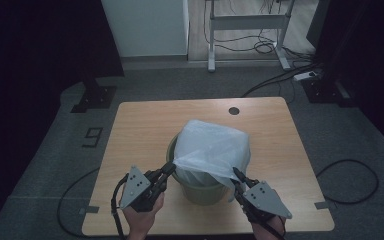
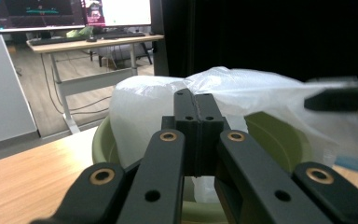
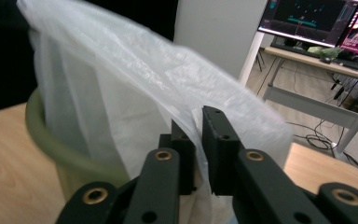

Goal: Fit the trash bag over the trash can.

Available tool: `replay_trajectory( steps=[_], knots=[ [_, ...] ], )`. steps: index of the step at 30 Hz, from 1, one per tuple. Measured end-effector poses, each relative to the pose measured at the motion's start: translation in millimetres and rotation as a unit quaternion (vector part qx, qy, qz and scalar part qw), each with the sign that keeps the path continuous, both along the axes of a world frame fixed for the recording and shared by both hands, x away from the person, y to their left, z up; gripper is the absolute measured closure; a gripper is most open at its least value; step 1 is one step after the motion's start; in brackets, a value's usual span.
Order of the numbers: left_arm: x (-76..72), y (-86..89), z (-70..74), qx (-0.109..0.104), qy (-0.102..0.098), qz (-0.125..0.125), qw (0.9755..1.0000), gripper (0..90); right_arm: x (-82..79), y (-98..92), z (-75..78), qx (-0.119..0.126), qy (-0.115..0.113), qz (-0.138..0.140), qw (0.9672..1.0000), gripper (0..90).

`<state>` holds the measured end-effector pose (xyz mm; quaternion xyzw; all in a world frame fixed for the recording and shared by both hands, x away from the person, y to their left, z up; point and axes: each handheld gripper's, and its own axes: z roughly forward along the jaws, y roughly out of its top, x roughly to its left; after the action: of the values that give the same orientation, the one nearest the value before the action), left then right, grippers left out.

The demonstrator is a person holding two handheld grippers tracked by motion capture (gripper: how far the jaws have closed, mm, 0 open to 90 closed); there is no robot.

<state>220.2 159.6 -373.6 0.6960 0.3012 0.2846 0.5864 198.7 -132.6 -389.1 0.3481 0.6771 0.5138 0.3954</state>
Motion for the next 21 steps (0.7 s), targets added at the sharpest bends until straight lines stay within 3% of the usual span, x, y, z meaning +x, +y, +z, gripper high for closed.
replay_trajectory(
  steps=[5,12,14,21],
  knots=[
    [0.3,1.3,0.5,-0.006,0.0,-0.005,1.0,89.7,10.0,-4.3,18.2,0.003,-0.017,-0.006,0.9998,85.6],
    [0.9,11.7,-2.6,-0.017,0.01,-0.004,0.9998,89.6,32.5,5.2,41.9,0.021,-0.032,0.021,0.999,88.8],
    [-0.7,16.3,-4.9,-0.025,0.012,-0.011,0.9996,89.1,36.7,10.2,45.0,0.027,-0.033,0.033,0.9986,88.9],
    [-3.7,22.5,-10.0,-0.019,0.025,-0.027,0.9991,83.4,38.4,29.1,45.5,0.024,-0.038,0.062,0.9971,88.9]
  ],
)
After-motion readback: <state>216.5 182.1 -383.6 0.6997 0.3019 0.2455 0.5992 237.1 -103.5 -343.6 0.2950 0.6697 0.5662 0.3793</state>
